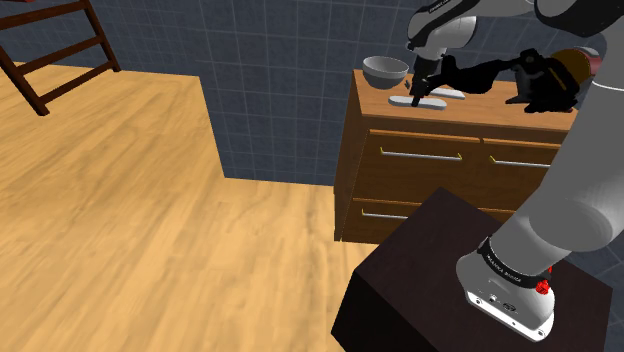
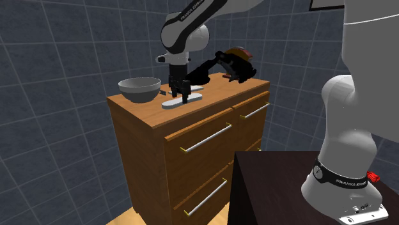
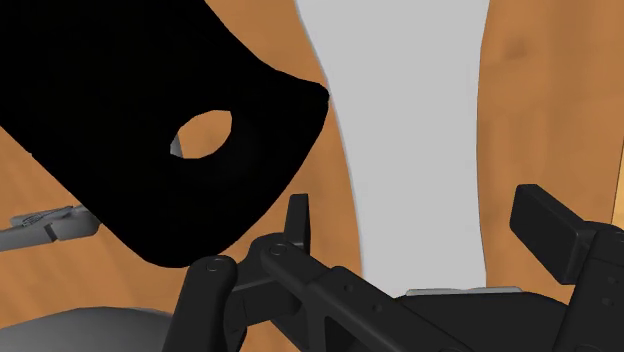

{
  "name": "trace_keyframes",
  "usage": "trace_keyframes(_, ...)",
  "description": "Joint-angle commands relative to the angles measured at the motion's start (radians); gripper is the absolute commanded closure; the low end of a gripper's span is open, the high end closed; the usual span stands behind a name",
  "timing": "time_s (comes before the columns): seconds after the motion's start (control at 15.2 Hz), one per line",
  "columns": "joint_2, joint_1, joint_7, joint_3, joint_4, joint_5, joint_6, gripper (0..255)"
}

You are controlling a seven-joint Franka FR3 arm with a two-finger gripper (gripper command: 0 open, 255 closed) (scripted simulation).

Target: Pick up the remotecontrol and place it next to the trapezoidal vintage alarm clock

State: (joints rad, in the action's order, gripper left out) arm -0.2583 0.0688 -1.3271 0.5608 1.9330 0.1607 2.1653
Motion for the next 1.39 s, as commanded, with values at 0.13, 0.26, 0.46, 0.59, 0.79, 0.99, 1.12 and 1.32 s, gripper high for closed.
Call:
trace_keyframes(0.13,-0.002,0.001,0.0,0.001,0.008,0.0,-0.002,0)
trace_keyframes(0.26,-0.004,0.002,-0.001,0.001,0.005,0.0,-0.003,255)
trace_keyframes(0.46,-0.002,0.001,0.0,0.001,0.006,-0.001,-0.003,255)
trace_keyframes(0.59,-0.003,0.001,0.0,0.001,0.006,0.0,-0.002,255)
trace_keyframes(0.79,-0.003,0.002,0.0,0.001,0.005,0.0,-0.004,255)
trace_keyframes(0.99,0.011,-0.002,0.007,0.004,-0.004,-0.01,-0.025,255)
trace_keyframes(1.12,0.024,-0.004,0.013,0.007,-0.017,-0.02,-0.048,255)
trace_keyframes(1.32,0.041,-0.008,0.021,0.01,-0.038,-0.032,-0.084,255)
